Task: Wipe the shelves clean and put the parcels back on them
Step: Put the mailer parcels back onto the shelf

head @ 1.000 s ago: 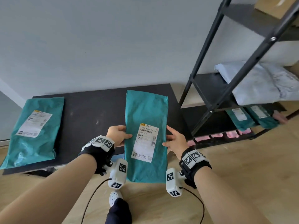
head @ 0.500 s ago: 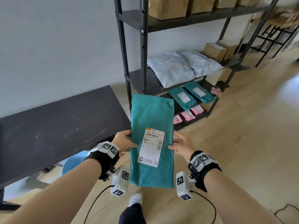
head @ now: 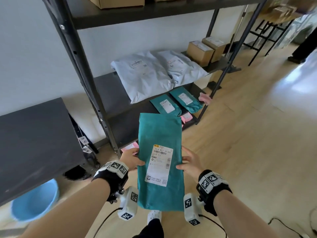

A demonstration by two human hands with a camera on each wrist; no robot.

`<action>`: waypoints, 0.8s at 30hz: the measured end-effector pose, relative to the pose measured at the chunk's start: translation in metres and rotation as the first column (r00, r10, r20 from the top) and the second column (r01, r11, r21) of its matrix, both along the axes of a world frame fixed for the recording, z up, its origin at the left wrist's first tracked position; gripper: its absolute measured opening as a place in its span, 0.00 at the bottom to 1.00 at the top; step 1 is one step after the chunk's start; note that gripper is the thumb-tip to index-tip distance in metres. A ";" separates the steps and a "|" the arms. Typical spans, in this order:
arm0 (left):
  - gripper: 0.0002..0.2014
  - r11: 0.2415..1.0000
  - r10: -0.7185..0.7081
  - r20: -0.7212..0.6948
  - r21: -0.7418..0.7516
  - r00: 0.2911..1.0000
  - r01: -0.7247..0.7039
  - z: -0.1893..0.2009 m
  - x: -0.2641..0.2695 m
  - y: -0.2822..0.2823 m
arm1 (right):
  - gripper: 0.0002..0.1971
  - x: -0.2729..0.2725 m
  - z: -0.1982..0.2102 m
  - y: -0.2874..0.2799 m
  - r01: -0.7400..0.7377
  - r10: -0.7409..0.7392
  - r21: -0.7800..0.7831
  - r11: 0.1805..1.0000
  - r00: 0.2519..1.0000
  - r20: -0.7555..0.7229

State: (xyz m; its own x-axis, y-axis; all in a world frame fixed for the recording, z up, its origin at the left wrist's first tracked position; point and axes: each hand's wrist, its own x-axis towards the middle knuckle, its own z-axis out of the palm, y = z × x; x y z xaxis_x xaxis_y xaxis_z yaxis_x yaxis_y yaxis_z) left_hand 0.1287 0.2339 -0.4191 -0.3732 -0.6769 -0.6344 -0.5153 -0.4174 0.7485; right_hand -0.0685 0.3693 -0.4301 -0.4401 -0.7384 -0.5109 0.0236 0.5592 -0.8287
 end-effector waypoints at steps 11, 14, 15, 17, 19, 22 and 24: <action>0.31 0.984 0.124 0.024 0.123 0.992 -0.126 -0.043 -0.151 -0.051 | 0.48 -0.154 -0.027 -0.062 -0.069 0.065 0.072 0.995 0.996 0.054; 0.26 0.968 0.221 0.023 0.114 0.975 -0.222 -0.055 -0.179 -0.056 | 0.48 -0.192 -0.041 -0.081 -0.135 0.131 0.062 0.989 0.989 0.062; 0.24 0.959 0.257 0.018 0.122 0.966 -0.257 -0.060 -0.187 -0.057 | 0.48 -0.203 -0.048 -0.087 -0.157 0.152 0.062 0.986 0.986 0.070; 0.21 0.937 0.322 -0.004 0.145 0.947 -0.318 -0.072 -0.201 -0.058 | 0.48 -0.223 -0.063 -0.102 -0.209 0.204 0.057 0.976 0.975 0.084; 0.21 0.918 0.365 -0.024 0.173 0.931 -0.356 -0.088 -0.211 -0.062 | 0.47 -0.240 -0.083 -0.117 -0.253 0.247 0.054 0.966 0.964 0.099; 0.26 0.896 0.403 -0.054 0.224 0.913 -0.383 -0.116 -0.217 -0.069 | 0.48 -0.258 -0.114 -0.141 -0.318 0.314 0.056 0.946 0.947 0.065; 0.28 0.890 0.399 -0.062 0.267 0.915 -0.370 -0.134 -0.218 -0.077 | 0.48 -0.265 -0.135 -0.156 -0.345 0.342 0.058 0.937 0.938 0.047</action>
State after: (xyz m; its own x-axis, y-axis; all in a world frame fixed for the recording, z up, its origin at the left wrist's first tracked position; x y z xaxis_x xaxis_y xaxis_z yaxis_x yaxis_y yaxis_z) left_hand -0.0896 0.1573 -0.5532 -0.1938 -0.6106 -0.7678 -0.1963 -0.7427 0.6402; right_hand -0.3336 0.2135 -0.5650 -0.1460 -0.8065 -0.5729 -0.1503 0.5905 -0.7929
